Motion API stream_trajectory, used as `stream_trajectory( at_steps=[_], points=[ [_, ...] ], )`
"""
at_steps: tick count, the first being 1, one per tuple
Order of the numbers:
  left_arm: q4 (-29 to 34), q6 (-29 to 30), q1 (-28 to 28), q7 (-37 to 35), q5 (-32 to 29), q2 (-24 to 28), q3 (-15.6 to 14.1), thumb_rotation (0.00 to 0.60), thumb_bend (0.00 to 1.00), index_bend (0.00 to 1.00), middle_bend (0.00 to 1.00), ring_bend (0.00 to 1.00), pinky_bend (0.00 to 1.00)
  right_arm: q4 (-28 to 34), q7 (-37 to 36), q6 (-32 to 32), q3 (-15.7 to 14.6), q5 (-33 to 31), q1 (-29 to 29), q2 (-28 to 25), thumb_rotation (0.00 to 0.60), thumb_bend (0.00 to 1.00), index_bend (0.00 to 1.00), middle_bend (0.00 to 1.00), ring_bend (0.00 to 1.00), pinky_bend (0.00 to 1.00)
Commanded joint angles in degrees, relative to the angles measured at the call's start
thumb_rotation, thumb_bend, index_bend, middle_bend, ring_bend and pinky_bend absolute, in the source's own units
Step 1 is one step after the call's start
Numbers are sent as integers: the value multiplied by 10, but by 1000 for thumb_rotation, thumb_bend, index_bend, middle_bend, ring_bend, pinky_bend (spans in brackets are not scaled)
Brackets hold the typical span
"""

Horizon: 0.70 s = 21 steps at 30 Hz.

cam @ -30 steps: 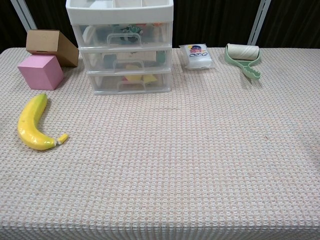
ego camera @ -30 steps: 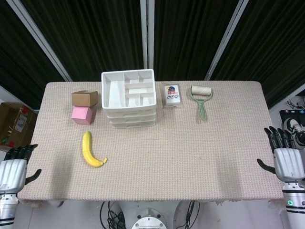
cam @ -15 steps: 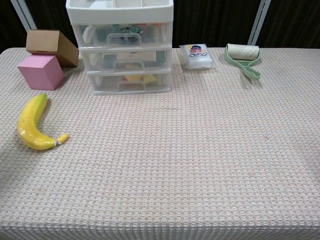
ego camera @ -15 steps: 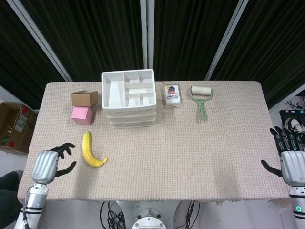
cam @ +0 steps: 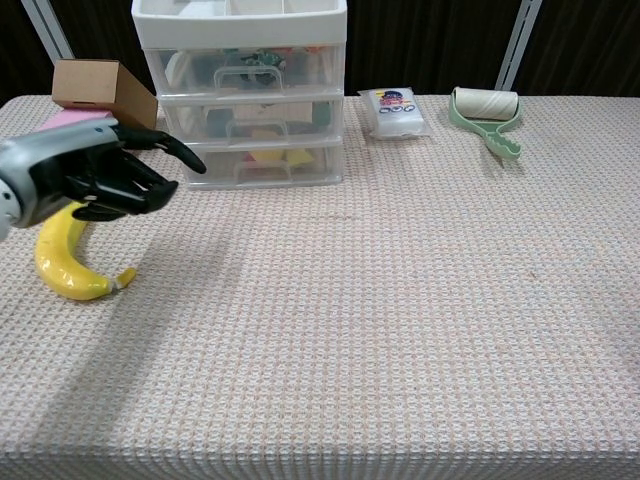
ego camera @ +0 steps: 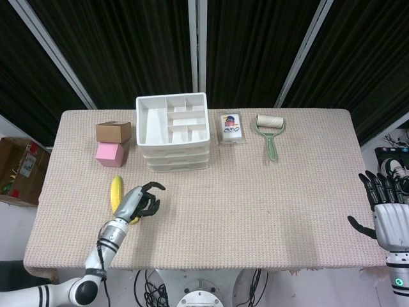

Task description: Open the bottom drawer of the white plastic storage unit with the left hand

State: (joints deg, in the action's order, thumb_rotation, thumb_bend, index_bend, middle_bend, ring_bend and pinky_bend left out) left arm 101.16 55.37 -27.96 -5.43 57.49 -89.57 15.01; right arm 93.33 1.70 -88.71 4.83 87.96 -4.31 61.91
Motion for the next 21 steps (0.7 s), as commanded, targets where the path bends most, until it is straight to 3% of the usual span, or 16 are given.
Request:
stream_trajectory(
  at_steps=[1,8,21],
  points=[
    [-36,-48,-53,-22,-139,-67,45,600,524,245,864,975,1000,4,5,-1,1,1,0,-1,600,80,0,49,0,0],
    [-57,-35,-90,-22,-280,-119,82,600,535,163,883,982,1000,17,18,4,2,4,-4,-1,600,80,0,49,0,0],
    [-113,-59,-163,-47,-516,-162,206,600,552,115,889,983,1000,31,30,-3,3,4,0,-8,600,81,0,49,0,0]
  ],
)
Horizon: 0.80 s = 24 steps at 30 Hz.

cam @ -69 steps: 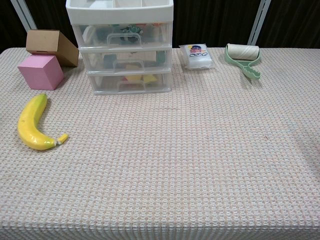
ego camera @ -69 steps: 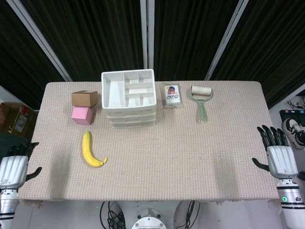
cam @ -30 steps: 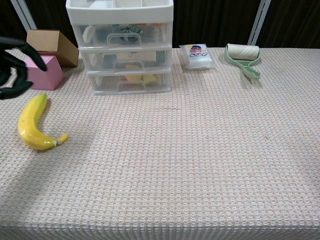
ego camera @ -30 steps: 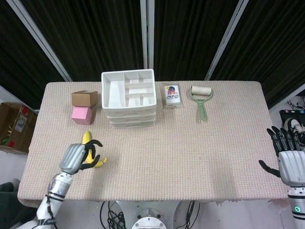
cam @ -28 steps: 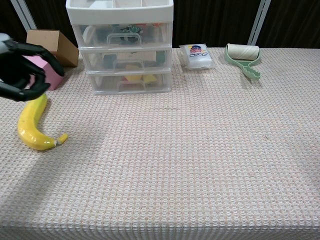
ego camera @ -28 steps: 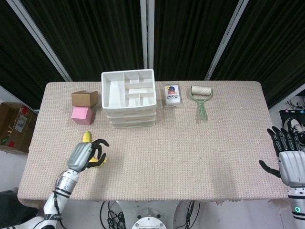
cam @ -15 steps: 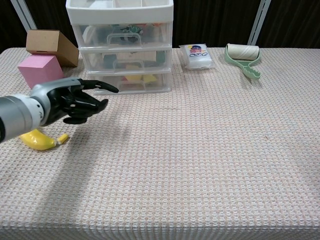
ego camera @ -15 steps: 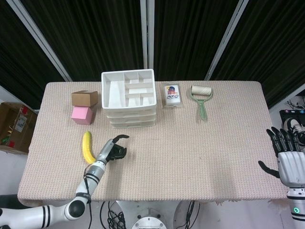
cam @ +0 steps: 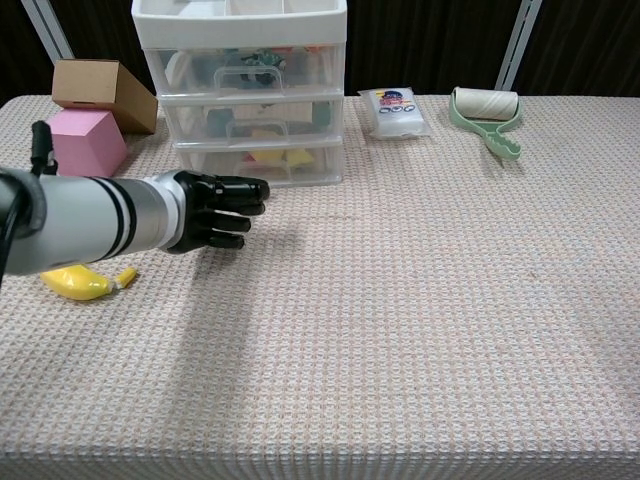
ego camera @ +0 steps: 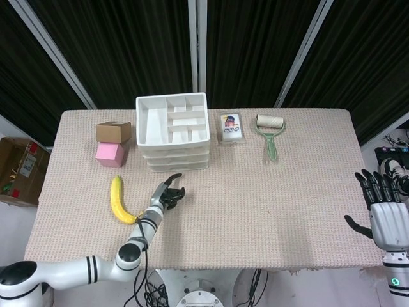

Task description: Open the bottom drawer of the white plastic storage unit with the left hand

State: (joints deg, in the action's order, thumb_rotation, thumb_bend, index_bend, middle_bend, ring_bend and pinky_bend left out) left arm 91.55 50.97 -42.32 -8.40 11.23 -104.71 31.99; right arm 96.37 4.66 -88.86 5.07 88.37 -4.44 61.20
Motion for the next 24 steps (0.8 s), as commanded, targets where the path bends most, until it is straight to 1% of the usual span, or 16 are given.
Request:
stream_trajectory(
  at_steps=[1,4,8,16,20,24],
  points=[
    [-21,-19,-22,-22,-66,-12,42,600,553,114,889,983,1000,2,0,-3,0,0,2,-2,600,81,0,49,0,0],
    [-34,-34,-29,-36,-104,-18,60,600,558,111,890,983,1000,1,-1,-3,1,-1,2,-2,600,81,0,49,0,0],
    [-58,-34,-40,-52,-124,-32,77,600,559,111,893,984,1000,0,-2,0,2,-4,1,-1,600,81,0,49,0,0],
    [-100,-32,-47,-86,-114,-58,104,600,560,114,895,988,1000,-1,-1,5,3,-8,-1,-1,600,88,0,49,0,0],
    [-108,-37,-45,-103,-102,-68,113,600,566,148,896,988,1000,1,2,9,4,-10,-2,-1,600,89,0,49,0,0],
    [-116,-51,-43,-114,-105,-73,121,600,567,191,897,988,1000,2,4,11,4,-12,-3,-1,600,89,0,49,0,0]
  ],
)
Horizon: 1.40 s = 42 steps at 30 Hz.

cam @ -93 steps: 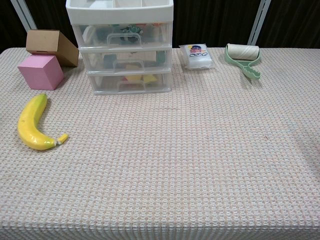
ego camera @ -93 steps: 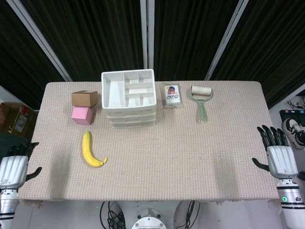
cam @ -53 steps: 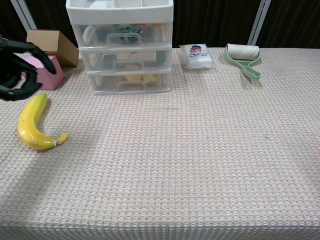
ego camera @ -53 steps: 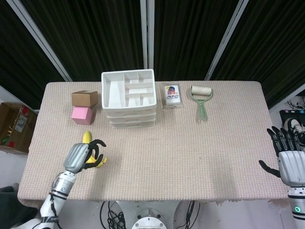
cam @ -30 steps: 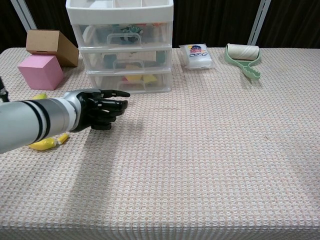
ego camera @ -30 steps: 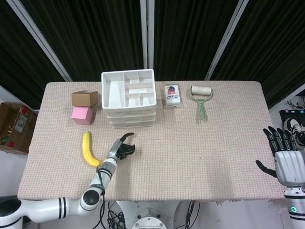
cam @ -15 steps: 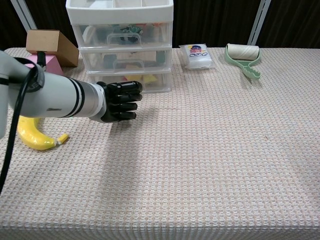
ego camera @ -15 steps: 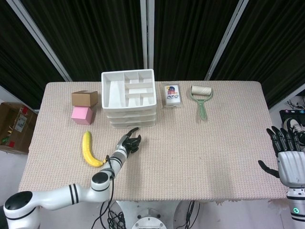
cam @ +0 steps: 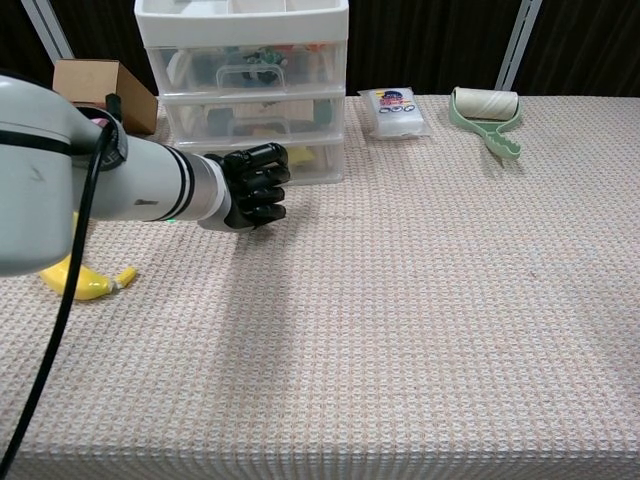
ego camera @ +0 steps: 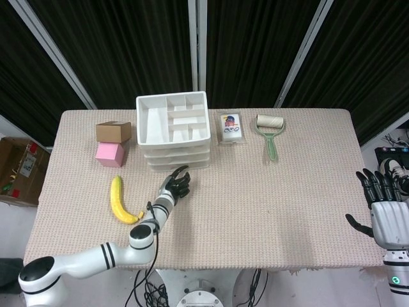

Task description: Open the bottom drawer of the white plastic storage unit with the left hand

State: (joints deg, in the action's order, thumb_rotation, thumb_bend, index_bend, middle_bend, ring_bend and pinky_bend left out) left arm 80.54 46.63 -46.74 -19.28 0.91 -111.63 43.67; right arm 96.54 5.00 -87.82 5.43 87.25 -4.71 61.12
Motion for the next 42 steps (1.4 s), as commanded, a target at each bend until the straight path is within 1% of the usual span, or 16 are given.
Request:
stream_trajectory(
  at_steps=[1,8,13,16,25,31,33,35,37,39,42],
  points=[
    [-9,-12,1,-8,-5,-4,6,600,567,200,897,988,1000,0,1,1,0,-1,0,0,600,89,0,49,0,0],
    [-40,-44,-1,-21,-25,-8,16,600,574,289,900,989,1000,1,2,4,-1,-4,0,0,600,90,0,49,0,0],
    [-49,-54,-3,-21,-32,-4,15,600,597,405,903,991,1000,1,2,5,-1,-5,0,1,600,89,0,49,0,0],
    [-49,-58,-2,-18,-44,1,11,600,613,451,903,992,1000,1,0,4,-1,-4,0,1,600,89,0,49,0,0],
    [-14,-96,21,-15,-98,32,-13,600,619,482,902,990,1000,-4,-5,1,-4,-2,3,5,600,89,0,49,0,0],
    [8,-112,31,-21,-127,49,-31,600,619,481,901,988,1000,-6,-7,-3,-5,3,5,7,600,89,0,49,0,0],
    [14,-115,33,-23,-134,54,-35,600,617,470,901,988,1000,-7,-7,-4,-6,4,5,7,600,89,0,49,0,0],
    [26,-119,36,-23,-134,60,-41,600,612,397,900,988,1000,-7,-8,-4,-6,5,6,7,600,90,0,49,0,0],
    [39,-117,37,-21,-127,67,-48,600,599,247,889,987,1000,-8,-9,-4,-6,5,6,7,600,90,0,49,0,0],
    [52,-111,39,-20,-116,73,-55,600,593,165,872,983,1000,-8,-10,-5,-6,5,6,7,600,89,0,49,0,0],
    [74,-101,44,-18,-100,82,-65,600,593,121,854,976,1000,-10,-14,-6,-5,6,6,7,600,90,0,49,0,0]
  ],
)
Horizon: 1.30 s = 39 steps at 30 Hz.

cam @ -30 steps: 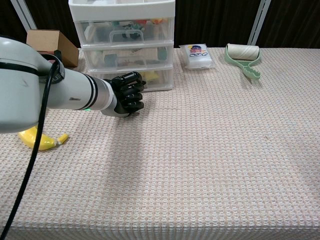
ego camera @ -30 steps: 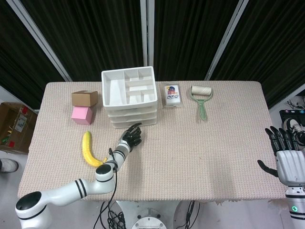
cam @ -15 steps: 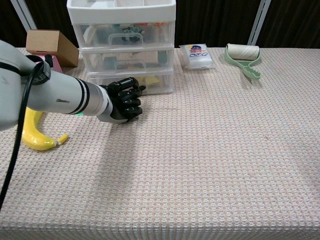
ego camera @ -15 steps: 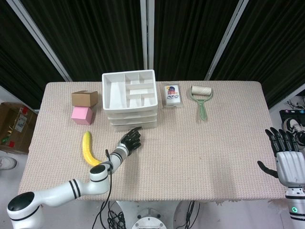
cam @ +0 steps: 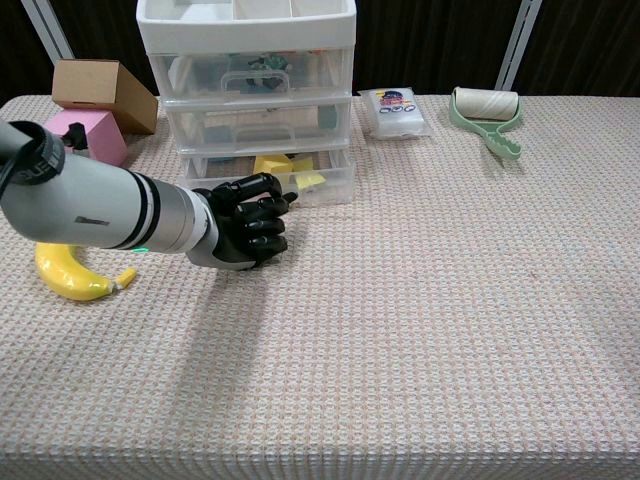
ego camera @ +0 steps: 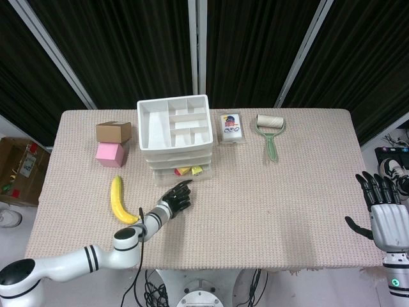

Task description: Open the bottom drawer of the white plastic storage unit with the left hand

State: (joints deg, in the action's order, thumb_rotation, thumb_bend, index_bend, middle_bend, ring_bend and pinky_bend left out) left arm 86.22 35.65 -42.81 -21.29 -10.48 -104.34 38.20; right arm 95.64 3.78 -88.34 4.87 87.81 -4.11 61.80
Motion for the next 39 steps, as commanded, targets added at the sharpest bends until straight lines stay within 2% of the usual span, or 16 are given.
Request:
stream_trajectory(
  at_steps=[1,5,8,13,18,22,27,33,39],
  points=[
    [24,9,7,3,18,13,-14,600,593,114,851,975,1000,-2,-3,-1,0,0,0,0,600,90,0,49,0,0],
    [52,-6,14,16,35,34,-38,600,594,104,834,972,1000,-6,-8,0,1,1,-1,2,600,90,0,49,0,0],
    [87,-7,23,43,104,53,-62,600,593,104,821,973,1000,-9,-10,1,0,1,-1,3,600,90,0,50,0,0],
    [155,-11,48,99,268,97,-97,600,592,176,810,972,1000,-12,-12,2,1,0,-2,3,600,90,0,50,0,0],
    [175,61,58,152,427,113,-114,600,582,213,812,973,1000,-11,-12,2,2,1,-3,3,600,90,0,50,0,0],
    [115,133,34,225,509,98,-147,600,559,212,818,976,1000,-12,-13,4,2,-1,-3,4,600,90,0,50,0,0],
    [39,204,11,307,547,57,-190,600,554,211,823,982,1000,-16,-16,6,2,-6,-2,5,600,90,0,50,0,0],
    [24,197,-7,357,525,52,-214,600,537,211,830,984,1000,-19,-18,8,3,-7,-4,7,600,90,0,50,0,0],
    [34,192,-18,382,513,60,-219,600,521,251,851,993,1000,-23,-22,12,3,-11,-4,9,600,90,0,51,0,0]
  ],
)
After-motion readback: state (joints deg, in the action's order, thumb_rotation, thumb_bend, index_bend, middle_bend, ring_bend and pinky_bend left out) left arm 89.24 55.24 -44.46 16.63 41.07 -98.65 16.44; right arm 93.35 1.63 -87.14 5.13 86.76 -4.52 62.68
